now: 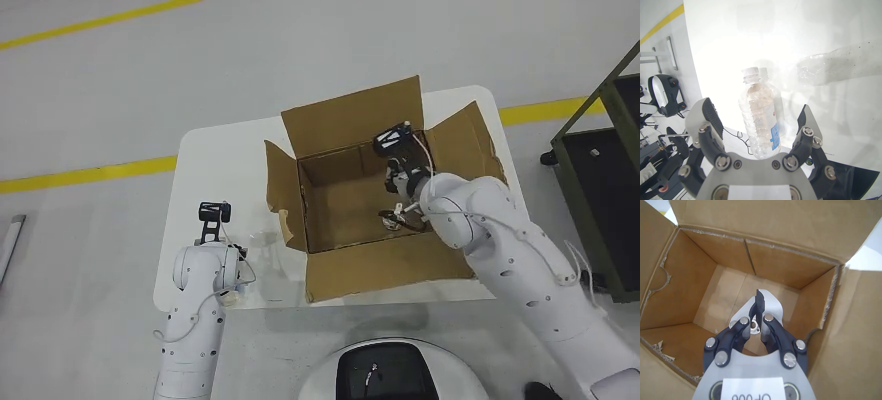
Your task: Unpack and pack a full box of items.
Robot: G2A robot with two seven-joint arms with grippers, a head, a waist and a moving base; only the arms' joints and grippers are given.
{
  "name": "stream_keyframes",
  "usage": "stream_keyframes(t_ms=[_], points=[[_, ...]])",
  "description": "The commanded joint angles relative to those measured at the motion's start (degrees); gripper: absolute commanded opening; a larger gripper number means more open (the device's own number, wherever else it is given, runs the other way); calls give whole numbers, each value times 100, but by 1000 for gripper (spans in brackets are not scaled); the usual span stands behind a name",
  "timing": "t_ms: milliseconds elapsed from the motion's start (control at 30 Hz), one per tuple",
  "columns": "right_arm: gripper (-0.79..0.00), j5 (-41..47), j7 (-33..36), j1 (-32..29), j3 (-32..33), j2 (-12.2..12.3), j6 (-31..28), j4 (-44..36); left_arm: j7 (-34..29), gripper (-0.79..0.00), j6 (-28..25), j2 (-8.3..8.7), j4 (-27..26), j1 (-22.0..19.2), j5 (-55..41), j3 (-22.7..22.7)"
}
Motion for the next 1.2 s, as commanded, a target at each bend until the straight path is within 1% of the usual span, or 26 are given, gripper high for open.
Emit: stream_keyframes(t_ms=[0,100,167,200,267,333,700,767,800,1000,1067,1100,1133,1167], points=[[-785,-62,578,350,-197,-66,216,138,0,0,0,0,0,0,0,0],[-785,-60,1507,886,-538,-201,520,449,0,0,0,0,0,0,0,0],[-785,-32,2065,1180,-817,-299,577,718,0,0,0,0,0,0,0,0],[-785,-18,2179,1287,-890,-345,726,811,0,0,0,0,0,0,0,0],[-785,-121,2433,1445,-1087,-422,840,1072,0,0,0,0,0,0,0,0],[-785,-112,2445,1481,-1144,-456,854,1193,0,0,0,0,0,0,0,0],[-785,-112,2445,1481,-1144,-456,854,1193,0,0,0,0,0,0,0,0],[-785,-250,2285,1393,-1216,-453,659,1206,0,0,0,0,0,0,0,0],[-785,-292,2326,1374,-1261,-462,590,1201,0,0,0,0,0,0,0,0],[-785,-353,2369,1189,-1472,-554,584,1185,0,0,0,0,0,0,0,0],[-696,-298,2377,1174,-1491,-582,509,1309,0,0,0,0,0,0,0,0],[-622,-339,2393,1185,-1513,-595,493,1373,0,0,0,0,0,0,0,0],[-582,-292,2400,1183,-1517,-612,474,1425,0,0,0,0,0,0,0,0],[-505,-279,2392,1196,-1508,-629,460,1519,0,0,0,0,0,0,0,0]])
